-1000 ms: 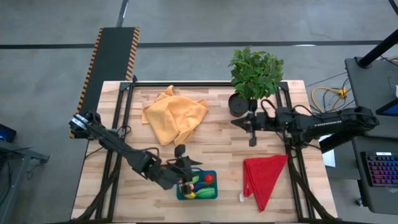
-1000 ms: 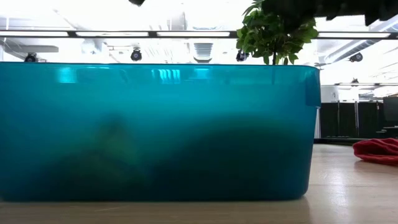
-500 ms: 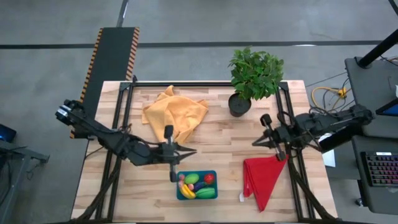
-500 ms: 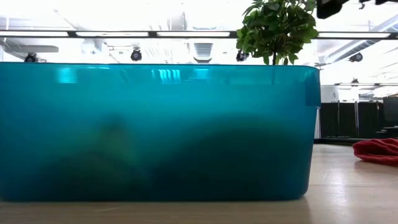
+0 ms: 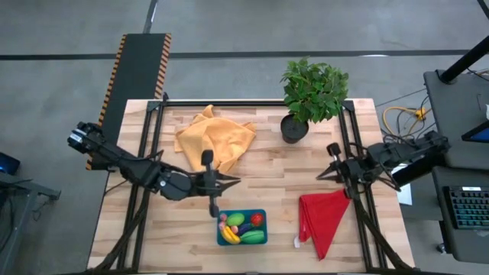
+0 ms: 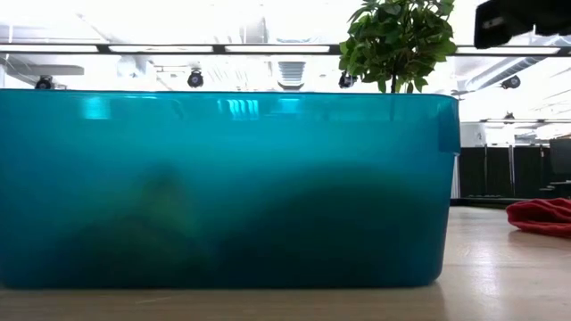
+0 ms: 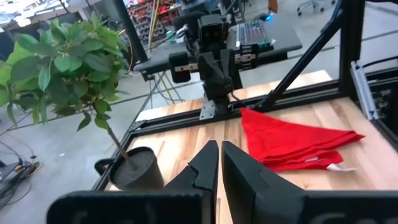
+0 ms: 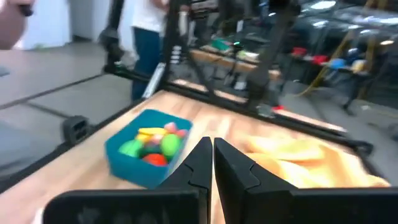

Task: Pick and placing Produce into tupperware
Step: Return to Home Position

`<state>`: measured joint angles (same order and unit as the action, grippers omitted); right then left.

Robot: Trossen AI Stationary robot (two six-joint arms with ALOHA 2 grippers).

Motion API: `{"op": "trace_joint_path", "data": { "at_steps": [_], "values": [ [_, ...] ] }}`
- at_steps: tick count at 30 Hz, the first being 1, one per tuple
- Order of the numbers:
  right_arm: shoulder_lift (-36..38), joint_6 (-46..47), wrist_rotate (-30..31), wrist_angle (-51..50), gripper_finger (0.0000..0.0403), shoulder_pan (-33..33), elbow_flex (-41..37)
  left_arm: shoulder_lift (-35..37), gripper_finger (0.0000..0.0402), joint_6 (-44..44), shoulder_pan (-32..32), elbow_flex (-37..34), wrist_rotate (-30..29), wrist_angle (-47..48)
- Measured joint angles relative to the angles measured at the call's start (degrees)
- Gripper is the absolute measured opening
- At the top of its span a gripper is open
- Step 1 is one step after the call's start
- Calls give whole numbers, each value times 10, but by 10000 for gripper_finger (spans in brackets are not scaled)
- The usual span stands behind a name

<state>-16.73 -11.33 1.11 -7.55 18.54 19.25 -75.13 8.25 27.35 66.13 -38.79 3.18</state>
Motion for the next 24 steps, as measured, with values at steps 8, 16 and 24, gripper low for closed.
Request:
{"op": "trace_joint_path", "data": {
  "at_steps": [8, 16, 24],
  "values": [
    [115, -12, 30, 42, 9, -29, -58, 0, 6, 0, -8, 0, -2, 30],
    [147, 0, 54, 109, 9, -117, -147, 0, 6, -3, -10, -1, -1, 35],
    [148, 34, -68, 113, 9, -276, -174, 0, 6, -4, -12, -2, -1, 34]
  ]
}}
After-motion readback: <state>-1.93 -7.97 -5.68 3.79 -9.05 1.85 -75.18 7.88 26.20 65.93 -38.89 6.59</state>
